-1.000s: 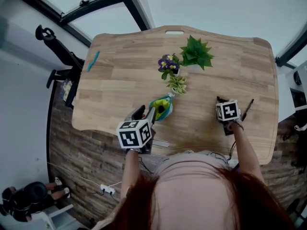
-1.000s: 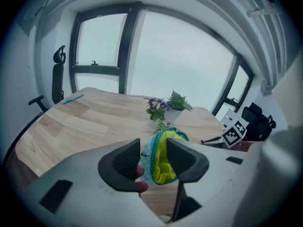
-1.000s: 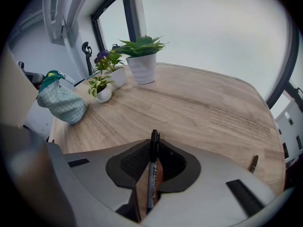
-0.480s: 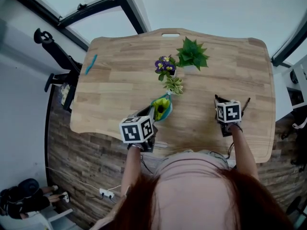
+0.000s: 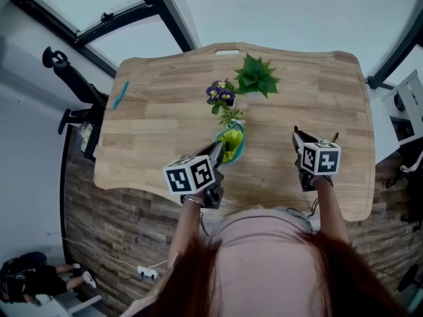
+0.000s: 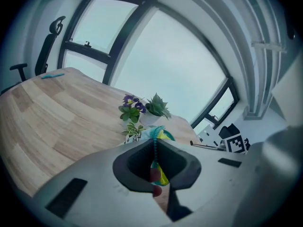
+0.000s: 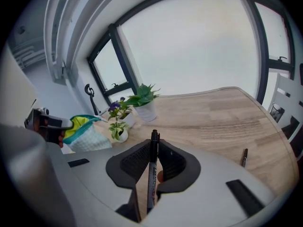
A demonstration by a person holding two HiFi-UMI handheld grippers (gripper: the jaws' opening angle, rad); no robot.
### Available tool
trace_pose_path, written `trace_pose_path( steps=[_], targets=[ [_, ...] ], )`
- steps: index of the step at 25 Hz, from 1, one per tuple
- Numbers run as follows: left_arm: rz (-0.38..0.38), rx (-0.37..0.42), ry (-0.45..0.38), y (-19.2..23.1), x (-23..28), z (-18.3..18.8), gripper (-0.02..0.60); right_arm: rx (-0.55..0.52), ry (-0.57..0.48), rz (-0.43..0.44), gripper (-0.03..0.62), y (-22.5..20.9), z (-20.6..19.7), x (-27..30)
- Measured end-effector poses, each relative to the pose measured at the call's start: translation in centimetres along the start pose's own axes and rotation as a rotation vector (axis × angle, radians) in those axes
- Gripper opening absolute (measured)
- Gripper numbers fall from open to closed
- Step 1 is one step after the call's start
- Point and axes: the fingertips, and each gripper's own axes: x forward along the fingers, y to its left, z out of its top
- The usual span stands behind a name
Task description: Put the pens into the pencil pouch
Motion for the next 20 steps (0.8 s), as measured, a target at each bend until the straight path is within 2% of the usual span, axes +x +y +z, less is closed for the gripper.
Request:
trace_pose_path(
  steps=[5,12,15,20],
  targets=[
    [-0.078,-0.055,-0.007,-2.3,1.0,0.2,0.011,0.098,-0.109,0.049,0.052,0.5,2.7,-2.3],
    [-0.179,-0.178,-0.013,-4.7,1.9,0.1,0.011,0.271,-0.311,0.195,0.052,1.9,7.5,-5.7],
    [-0.205,-0.204,-0.005,-5.3,2.1,-0.2,0.011,0.297,-0.390,0.248,0.052,2.7,9.5,-7.2],
    [-0.203,-0.200,0.006,-5.2,2.3,-0.6,0.011,0.289,-0.483,0.322,0.052,4.6,12.3,-9.0]
  ],
)
